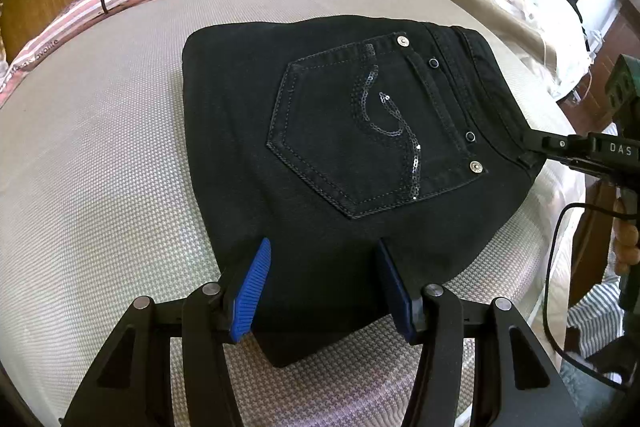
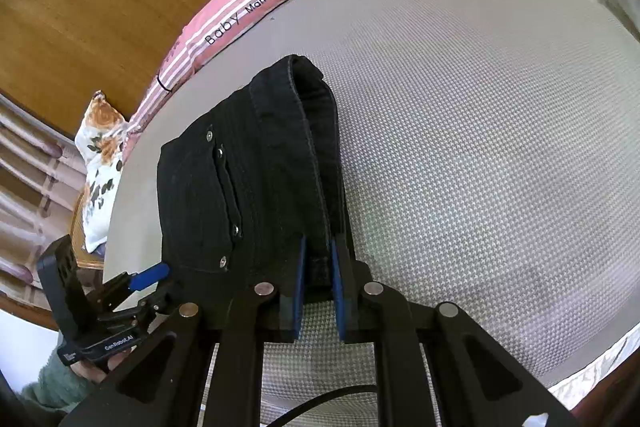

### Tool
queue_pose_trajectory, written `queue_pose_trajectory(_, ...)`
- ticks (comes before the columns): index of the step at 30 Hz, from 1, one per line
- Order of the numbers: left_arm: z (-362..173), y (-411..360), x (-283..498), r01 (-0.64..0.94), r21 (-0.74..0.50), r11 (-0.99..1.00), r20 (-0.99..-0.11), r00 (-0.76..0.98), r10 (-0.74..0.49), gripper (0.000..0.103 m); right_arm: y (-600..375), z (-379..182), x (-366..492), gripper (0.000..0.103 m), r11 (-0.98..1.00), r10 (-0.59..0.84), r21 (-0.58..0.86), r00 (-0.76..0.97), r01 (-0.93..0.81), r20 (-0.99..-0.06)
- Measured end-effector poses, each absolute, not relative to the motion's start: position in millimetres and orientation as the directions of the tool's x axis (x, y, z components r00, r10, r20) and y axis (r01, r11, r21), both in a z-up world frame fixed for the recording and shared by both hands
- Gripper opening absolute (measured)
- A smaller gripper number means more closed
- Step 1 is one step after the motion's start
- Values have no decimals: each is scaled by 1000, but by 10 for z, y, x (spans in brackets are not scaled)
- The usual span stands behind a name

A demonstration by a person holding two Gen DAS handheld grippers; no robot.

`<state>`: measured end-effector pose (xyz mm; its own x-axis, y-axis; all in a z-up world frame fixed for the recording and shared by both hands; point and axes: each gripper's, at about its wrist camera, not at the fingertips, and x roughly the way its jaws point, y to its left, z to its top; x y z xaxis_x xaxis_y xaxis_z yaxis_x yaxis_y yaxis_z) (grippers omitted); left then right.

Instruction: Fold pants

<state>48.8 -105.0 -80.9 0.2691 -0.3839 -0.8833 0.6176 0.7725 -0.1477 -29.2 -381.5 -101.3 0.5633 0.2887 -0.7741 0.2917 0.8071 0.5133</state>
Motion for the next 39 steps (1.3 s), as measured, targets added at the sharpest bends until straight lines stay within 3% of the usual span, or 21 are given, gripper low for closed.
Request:
queue_pose_trajectory(7, -736, -978, 499, 603, -179, 778, -868, 276, -413, 56, -3758, -831, -274, 34, 848, 223, 444, 567, 288, -793)
queue_pose_trajectory(14, -469, -788, 734, 548, -202, 812, -798, 388, -460, 56, -3777, -512, -161, 34, 891, 134, 373, 632, 261, -764)
queue_pose_trajectory(22, -342, -886, 1252, 491, -155, 857, -776, 477, -414, 56, -3665, -430, 345, 30, 919, 139, 341, 645, 199, -752)
queue_pose_trajectory(29, -480, -1059, 1475, 503, -139, 853, -788, 466, -403, 56, -3630, -570, 678, 27, 936, 130, 304, 627, 179, -768)
queue_pose_trajectory(34, -790, -1136, 1560, 508, -121, 853, -833, 415, -366, 57, -3703, -904, 789, 18, 928, 136, 307, 571, 214, -810)
queue_pose_trajectory(39, -851, -1152, 1554, 519, -112, 847, -833, 415, -365, 60, -3729, -915, 770, 17, 922, 149, 323, 576, 212, -804)
